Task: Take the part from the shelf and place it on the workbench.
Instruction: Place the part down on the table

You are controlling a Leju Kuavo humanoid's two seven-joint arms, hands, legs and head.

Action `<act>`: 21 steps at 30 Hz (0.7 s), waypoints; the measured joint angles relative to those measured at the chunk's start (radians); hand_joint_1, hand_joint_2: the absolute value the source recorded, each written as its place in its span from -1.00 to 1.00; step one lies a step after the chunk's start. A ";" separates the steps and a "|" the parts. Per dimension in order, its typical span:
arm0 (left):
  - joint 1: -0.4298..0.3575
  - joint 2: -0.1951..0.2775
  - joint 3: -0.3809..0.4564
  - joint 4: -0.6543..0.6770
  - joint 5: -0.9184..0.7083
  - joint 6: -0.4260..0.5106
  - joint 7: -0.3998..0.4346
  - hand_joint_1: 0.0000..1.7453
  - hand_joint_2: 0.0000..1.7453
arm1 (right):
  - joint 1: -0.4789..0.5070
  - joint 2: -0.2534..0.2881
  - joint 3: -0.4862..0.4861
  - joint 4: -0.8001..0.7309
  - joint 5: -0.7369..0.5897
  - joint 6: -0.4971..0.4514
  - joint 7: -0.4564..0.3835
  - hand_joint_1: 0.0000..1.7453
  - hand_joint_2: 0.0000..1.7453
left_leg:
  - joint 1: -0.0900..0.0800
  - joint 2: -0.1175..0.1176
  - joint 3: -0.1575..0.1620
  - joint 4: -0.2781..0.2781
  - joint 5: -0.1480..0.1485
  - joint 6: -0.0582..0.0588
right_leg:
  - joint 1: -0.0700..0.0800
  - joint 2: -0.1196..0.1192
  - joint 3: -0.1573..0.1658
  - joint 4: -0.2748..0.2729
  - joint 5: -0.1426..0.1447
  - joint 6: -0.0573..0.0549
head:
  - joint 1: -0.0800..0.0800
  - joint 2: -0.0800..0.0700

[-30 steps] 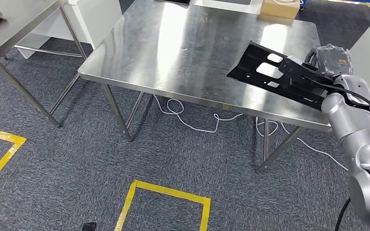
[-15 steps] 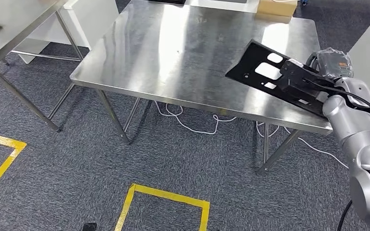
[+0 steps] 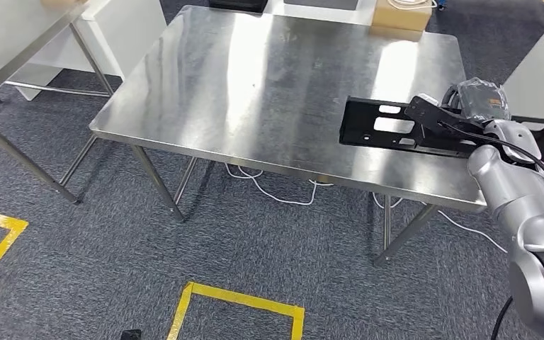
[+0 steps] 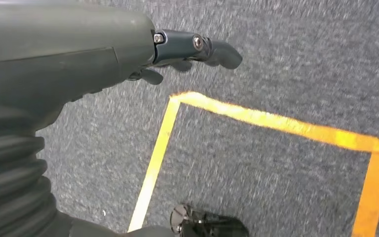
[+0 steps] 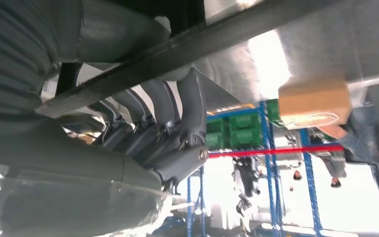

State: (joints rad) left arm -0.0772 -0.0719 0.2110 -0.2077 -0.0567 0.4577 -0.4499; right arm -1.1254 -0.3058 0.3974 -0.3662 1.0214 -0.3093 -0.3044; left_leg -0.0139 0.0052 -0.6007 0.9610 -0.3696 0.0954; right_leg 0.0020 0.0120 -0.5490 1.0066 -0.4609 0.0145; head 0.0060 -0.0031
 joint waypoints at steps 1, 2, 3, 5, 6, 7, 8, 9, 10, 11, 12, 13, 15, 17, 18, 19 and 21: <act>-0.001 -0.001 0.000 0.000 -0.001 0.000 0.001 -1.00 1.00 | 0.001 0.001 0.000 0.000 0.001 0.000 0.000 0.96 1.00 | 0.004 0.000 0.012 -0.012 0.002 -0.001 | -0.002 -0.001 -0.020 0.034 -0.010 0.002 | -0.001 0.000; -0.003 -0.002 0.000 0.000 -0.003 -0.001 0.002 -1.00 1.00 | 0.002 0.002 0.001 0.001 0.003 0.001 0.000 0.96 1.00 | 0.007 -0.001 0.018 -0.017 0.000 -0.003 | -0.007 -0.001 -0.055 0.091 -0.026 0.004 | -0.001 0.000; -0.005 -0.002 0.000 0.000 -0.004 -0.002 0.002 -1.00 1.00 | 0.005 0.003 0.002 0.001 0.005 0.002 0.001 0.96 1.00 | 0.011 -0.002 0.020 -0.018 -0.003 -0.006 | -0.011 -0.001 -0.099 0.156 -0.044 0.009 | -0.001 0.000; -0.006 -0.005 0.000 0.000 -0.005 -0.005 0.003 -1.00 1.00 | 0.015 0.007 0.004 0.003 0.009 0.004 0.005 0.96 1.00 | 0.019 -0.005 0.025 -0.017 -0.012 -0.018 | -0.022 -0.001 -0.170 0.240 -0.065 0.022 | -0.001 0.000; -0.006 -0.007 0.000 0.000 -0.006 -0.006 0.004 -1.00 1.00 | 0.021 0.011 0.005 0.003 0.011 0.004 0.006 0.96 1.00 | 0.025 -0.006 0.029 -0.017 -0.017 -0.026 | -0.031 -0.003 -0.179 0.229 -0.052 0.034 | -0.001 0.000; -0.005 -0.008 0.000 0.000 -0.007 -0.007 0.004 -1.00 1.00 | 0.025 0.015 0.006 0.003 0.013 0.004 0.007 0.96 1.00 | 0.032 -0.007 0.035 -0.015 -0.024 -0.036 | -0.041 -0.005 -0.166 0.175 -0.018 0.051 | -0.001 0.000; -0.005 -0.009 0.000 0.000 -0.008 -0.007 0.005 -1.00 1.00 | 0.027 0.018 0.007 0.003 0.014 0.004 0.007 0.96 1.00 | 0.037 -0.007 0.040 -0.011 -0.032 -0.048 | -0.053 -0.010 -0.139 0.096 0.027 0.071 | 0.000 0.000; -0.005 -0.008 0.000 0.000 -0.008 -0.007 0.005 -1.00 1.00 | 0.028 0.021 0.009 0.004 0.015 0.003 0.007 0.96 1.00 | 0.041 -0.008 0.044 -0.005 -0.040 -0.061 | -0.059 -0.015 -0.114 0.024 0.061 0.085 | 0.001 0.000; -0.006 -0.007 0.000 0.000 -0.009 -0.007 0.005 -1.00 1.00 | 0.029 0.023 0.010 0.005 0.015 0.003 0.007 0.96 1.00 | 0.043 -0.009 0.045 0.000 -0.048 -0.073 | -0.060 -0.018 -0.091 -0.027 0.080 0.083 | 0.002 0.000; -0.006 -0.006 0.000 0.000 -0.010 -0.007 0.005 -1.00 1.00 | 0.030 0.025 0.012 0.006 0.015 0.003 0.007 0.96 1.00 | 0.043 -0.009 0.044 0.003 -0.054 -0.082 | -0.056 -0.019 -0.081 -0.047 0.085 0.071 | 0.002 0.000; -0.006 -0.006 0.000 0.000 -0.010 -0.007 0.005 -1.00 1.00 | 0.032 0.026 0.013 0.007 0.015 0.003 0.007 0.96 1.00 | 0.044 -0.009 0.045 0.006 -0.058 -0.090 | -0.050 -0.017 -0.078 -0.046 0.080 0.052 | 0.001 0.000; -0.006 -0.006 0.000 0.000 -0.010 -0.007 0.006 -1.00 1.00 | 0.035 0.028 0.014 0.007 0.015 0.003 0.007 0.96 1.00 | 0.047 -0.008 0.047 0.008 -0.060 -0.095 | -0.048 -0.015 -0.069 -0.045 0.080 0.036 | -0.002 0.000; -0.006 -0.007 0.000 0.000 -0.011 -0.007 0.006 -1.00 1.00 | 0.035 0.031 0.014 0.007 0.015 0.002 0.007 0.96 1.00 | 0.055 -0.005 0.036 0.044 -0.065 -0.101 | -0.051 -0.012 -0.053 -0.051 0.080 0.018 | -0.004 0.000; -0.007 -0.007 0.000 0.000 -0.011 -0.007 0.006 -1.00 1.00 | 0.030 0.036 0.014 0.006 0.015 0.002 0.007 0.96 1.00 | 0.059 -0.004 -0.023 0.156 -0.097 -0.106 | -0.050 -0.010 -0.033 -0.057 0.070 -0.001 | -0.007 0.000; -0.007 -0.007 0.000 0.000 -0.012 -0.007 0.006 -1.00 1.00 | 0.027 0.039 0.014 0.006 0.015 0.002 0.007 0.96 1.00 | 0.059 -0.005 -0.065 0.229 -0.125 -0.108 | -0.048 -0.009 -0.027 -0.057 0.065 -0.010 | -0.008 0.000; -0.006 -0.006 0.000 0.000 -0.012 -0.007 0.007 -1.00 1.00 | 0.026 0.042 0.014 0.007 0.015 0.002 0.007 0.96 1.00 | 0.059 -0.005 -0.105 0.289 -0.149 -0.110 | -0.046 -0.008 -0.021 -0.057 0.060 -0.015 | -0.010 0.000; -0.005 -0.006 0.000 0.000 -0.013 -0.006 0.008 -1.00 1.00 | 0.028 0.048 0.014 0.007 0.016 0.002 0.006 0.96 1.00 | 0.059 -0.005 -0.148 0.316 -0.148 -0.109 | -0.044 -0.003 -0.010 -0.057 0.050 -0.016 | -0.011 0.000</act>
State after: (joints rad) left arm -0.0826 -0.0776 0.2109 -0.2075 -0.0695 0.4512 -0.4422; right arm -1.0975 -0.2577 0.4115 -0.3594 1.0370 -0.3073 -0.2988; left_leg 0.0449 0.0000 -0.7484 1.2770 -0.5179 -0.0139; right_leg -0.0420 0.0086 -0.5586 0.9498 -0.4109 -0.0017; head -0.0046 -0.0031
